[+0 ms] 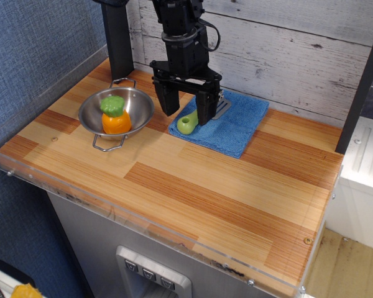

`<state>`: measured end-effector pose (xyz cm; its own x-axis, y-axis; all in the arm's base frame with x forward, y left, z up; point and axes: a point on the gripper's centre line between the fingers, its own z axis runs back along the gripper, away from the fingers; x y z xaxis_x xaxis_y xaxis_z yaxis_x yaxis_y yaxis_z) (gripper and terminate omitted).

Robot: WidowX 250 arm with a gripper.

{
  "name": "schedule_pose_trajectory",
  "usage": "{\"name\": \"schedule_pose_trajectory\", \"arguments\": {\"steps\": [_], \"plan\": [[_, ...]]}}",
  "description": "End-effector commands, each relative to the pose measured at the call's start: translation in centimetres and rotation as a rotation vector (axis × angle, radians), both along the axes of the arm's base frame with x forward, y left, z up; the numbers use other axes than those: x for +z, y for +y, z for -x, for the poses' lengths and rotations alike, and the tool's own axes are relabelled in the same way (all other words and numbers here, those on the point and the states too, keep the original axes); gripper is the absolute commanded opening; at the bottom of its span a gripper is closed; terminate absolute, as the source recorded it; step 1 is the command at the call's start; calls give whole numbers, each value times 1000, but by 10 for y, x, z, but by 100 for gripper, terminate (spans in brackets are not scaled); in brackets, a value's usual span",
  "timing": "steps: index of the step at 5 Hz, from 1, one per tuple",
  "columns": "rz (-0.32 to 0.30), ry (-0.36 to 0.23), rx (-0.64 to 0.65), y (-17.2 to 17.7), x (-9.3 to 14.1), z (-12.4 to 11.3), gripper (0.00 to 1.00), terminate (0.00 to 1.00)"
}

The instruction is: Move the spatula so it is between the blue rectangle and the table edge.

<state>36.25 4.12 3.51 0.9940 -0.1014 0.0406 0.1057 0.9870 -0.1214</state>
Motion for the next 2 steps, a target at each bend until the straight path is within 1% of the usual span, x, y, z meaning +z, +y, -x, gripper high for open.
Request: {"name": "schedule_pose_trajectory", "arguments": {"steps": [1,2], "plan": [[-26,-58,-47,-10,15,-17,100,0],[-36,-37,-74,-15,11,-22,100,0]]}}
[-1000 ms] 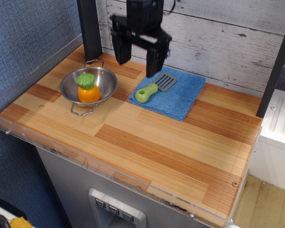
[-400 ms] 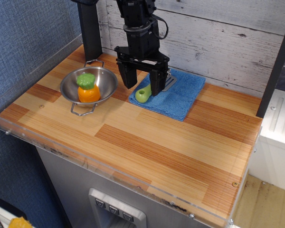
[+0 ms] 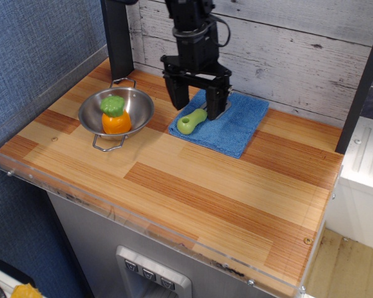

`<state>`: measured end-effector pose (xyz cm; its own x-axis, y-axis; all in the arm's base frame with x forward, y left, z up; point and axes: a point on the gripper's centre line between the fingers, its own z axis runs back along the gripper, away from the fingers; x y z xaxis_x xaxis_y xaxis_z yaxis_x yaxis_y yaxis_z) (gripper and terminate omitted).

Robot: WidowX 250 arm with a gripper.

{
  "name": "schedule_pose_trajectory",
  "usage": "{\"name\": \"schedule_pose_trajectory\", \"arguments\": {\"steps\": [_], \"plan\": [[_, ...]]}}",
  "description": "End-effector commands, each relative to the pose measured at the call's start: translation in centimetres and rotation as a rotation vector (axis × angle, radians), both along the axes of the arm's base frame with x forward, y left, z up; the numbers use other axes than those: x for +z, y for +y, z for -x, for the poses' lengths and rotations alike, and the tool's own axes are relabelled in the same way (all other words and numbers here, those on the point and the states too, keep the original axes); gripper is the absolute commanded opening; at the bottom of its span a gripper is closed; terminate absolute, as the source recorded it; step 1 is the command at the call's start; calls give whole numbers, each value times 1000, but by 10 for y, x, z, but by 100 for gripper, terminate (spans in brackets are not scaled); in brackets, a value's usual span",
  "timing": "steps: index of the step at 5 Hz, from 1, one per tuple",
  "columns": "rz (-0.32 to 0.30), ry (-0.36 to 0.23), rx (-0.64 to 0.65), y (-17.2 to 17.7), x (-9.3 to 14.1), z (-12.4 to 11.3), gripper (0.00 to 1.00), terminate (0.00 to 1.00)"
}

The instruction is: Move the spatula so it is between the blue rectangle and the table edge.

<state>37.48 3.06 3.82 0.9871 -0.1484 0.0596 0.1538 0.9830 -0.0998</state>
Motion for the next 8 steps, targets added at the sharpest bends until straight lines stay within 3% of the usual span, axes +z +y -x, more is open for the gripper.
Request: {"name": "schedule_pose_trajectory", "arguments": {"steps": [1,3,4,6,7,8], "plan": [[-34,16,-47,-6,3,-11,100,0],[-69,47,-61,-5,0,-12,100,0],[-74,48,-68,-6,1,-12,0,0],[-78,63,-65,-8,-1,-11,0,0],[-105,39,-65,-10,13,-10,0,0],[-39,-71,-35,-15,41,-2,0,0]]}}
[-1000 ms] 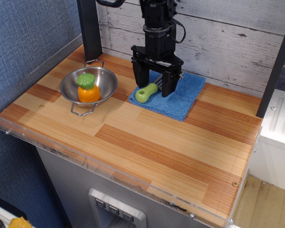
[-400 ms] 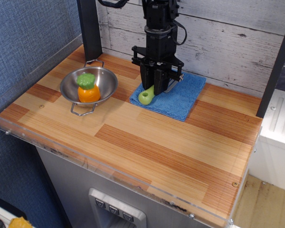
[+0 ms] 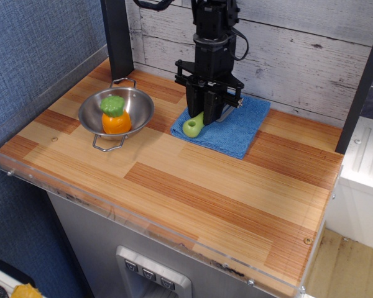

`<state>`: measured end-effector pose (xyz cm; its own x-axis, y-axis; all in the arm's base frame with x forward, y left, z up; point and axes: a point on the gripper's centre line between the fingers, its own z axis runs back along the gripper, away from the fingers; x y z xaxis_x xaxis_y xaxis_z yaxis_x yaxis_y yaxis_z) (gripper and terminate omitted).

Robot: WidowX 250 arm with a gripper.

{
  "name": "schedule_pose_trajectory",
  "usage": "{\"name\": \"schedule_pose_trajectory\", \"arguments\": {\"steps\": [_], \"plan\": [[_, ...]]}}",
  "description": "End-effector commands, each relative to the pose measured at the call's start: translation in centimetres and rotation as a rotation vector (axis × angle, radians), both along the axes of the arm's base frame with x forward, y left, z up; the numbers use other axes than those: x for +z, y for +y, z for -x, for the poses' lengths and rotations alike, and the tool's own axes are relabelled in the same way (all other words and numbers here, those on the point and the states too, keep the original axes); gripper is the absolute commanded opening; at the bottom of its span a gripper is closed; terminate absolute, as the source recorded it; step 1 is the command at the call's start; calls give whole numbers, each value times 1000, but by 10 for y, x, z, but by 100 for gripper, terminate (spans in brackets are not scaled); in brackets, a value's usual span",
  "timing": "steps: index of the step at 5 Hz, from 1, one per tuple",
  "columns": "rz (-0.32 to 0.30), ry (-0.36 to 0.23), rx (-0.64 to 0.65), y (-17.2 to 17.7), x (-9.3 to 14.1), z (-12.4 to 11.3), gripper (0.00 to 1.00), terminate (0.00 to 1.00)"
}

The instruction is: Move the spatula so it is between the blue rectangle and the table edge.

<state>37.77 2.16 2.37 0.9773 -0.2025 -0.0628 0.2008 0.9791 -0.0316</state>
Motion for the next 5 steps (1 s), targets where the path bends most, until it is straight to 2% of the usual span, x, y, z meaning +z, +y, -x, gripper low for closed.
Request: {"name": "schedule_pose_trajectory", "arguments": {"steps": [1,2,3,5], "plan": [[34,-202,4,-19,70,5,0,0],[32,-199,-40,-46,75,8,0,0],[87,-142,-56,-72,64,13,0,0],[95,-98,24,-103,50,19,0,0]]}}
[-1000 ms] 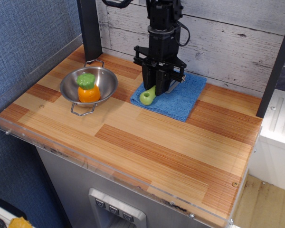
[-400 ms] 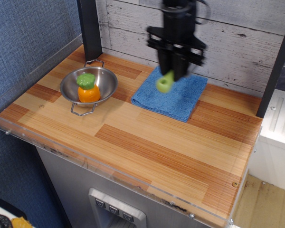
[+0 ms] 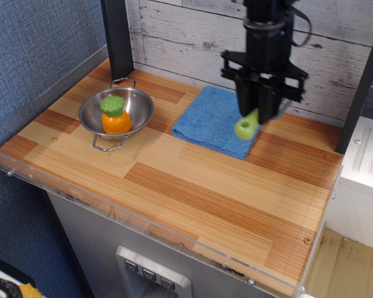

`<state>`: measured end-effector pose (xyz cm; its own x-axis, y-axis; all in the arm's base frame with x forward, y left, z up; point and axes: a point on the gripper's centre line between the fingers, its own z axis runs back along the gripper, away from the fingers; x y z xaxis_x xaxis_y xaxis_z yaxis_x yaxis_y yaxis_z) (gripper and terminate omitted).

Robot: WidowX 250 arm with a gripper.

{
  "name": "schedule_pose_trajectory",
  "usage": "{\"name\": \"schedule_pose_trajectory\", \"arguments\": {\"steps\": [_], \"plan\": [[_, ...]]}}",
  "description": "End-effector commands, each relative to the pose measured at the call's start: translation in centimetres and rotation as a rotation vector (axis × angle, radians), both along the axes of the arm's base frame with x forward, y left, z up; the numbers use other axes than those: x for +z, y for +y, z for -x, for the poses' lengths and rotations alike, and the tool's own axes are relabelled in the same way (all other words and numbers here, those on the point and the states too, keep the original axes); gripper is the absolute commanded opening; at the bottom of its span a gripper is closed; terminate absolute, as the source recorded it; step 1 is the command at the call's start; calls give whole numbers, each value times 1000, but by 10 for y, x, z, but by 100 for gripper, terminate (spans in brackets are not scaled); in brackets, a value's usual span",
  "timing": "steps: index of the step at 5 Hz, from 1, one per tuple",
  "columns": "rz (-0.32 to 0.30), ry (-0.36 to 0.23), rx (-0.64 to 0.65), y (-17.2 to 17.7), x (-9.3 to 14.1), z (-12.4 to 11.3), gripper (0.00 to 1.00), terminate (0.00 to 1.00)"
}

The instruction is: Move the spatula so it is between the blue rectangle and the table edge.

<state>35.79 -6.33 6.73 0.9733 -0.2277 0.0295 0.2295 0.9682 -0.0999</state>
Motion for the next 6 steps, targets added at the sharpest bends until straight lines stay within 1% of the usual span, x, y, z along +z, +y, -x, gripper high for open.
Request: {"name": "schedule_pose_trajectory", "arguments": {"steps": [1,2,3,4,5,6], "plan": [[-38,-15,77,-28,0,0,0,0],[-105,-25,108,-33,-6,-1,0,0],[-139,-84,95,-38,-12,-4,0,0],[-148,-104,116,-39,-14,-7,0,0],[-138,-102,131,-38,-18,-12,0,0],[-100,-64,146,-36,-22,-13,0,0]]}}
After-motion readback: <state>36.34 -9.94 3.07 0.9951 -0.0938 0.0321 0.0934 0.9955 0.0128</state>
